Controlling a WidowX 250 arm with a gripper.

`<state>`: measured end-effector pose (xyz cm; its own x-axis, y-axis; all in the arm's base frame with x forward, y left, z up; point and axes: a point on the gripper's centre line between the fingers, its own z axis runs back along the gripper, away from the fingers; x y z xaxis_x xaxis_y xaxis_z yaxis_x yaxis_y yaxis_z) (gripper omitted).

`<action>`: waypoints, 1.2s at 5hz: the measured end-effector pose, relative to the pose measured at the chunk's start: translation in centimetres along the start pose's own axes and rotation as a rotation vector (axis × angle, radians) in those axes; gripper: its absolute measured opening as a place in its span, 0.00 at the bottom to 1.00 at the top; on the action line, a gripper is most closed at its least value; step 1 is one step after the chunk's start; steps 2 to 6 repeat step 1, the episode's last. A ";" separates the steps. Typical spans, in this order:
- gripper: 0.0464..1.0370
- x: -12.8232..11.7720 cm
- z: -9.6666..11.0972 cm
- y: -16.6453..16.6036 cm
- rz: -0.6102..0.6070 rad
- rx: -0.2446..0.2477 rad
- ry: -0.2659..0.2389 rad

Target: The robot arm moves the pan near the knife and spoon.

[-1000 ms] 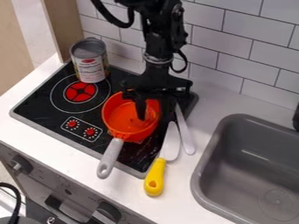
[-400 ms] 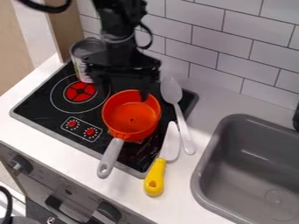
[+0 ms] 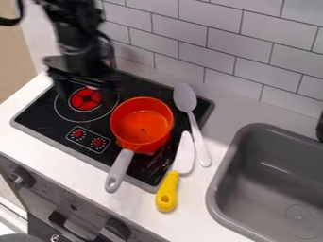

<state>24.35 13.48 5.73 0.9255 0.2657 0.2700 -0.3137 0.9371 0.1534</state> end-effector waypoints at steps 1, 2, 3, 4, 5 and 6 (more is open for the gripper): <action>0.96 0.4 -0.1 4.2 -0.006 -0.005 -0.023; 0.96 0.4 -0.1 4.2 -0.006 -0.005 -0.023; 0.96 0.4 -0.1 4.2 -0.006 -0.005 -0.023; 0.96 0.4 -0.1 4.2 -0.006 -0.005 -0.023; 0.96 0.4 -0.1 4.2 -0.006 -0.005 -0.023; 0.96 0.4 -0.1 4.2 -0.006 -0.005 -0.023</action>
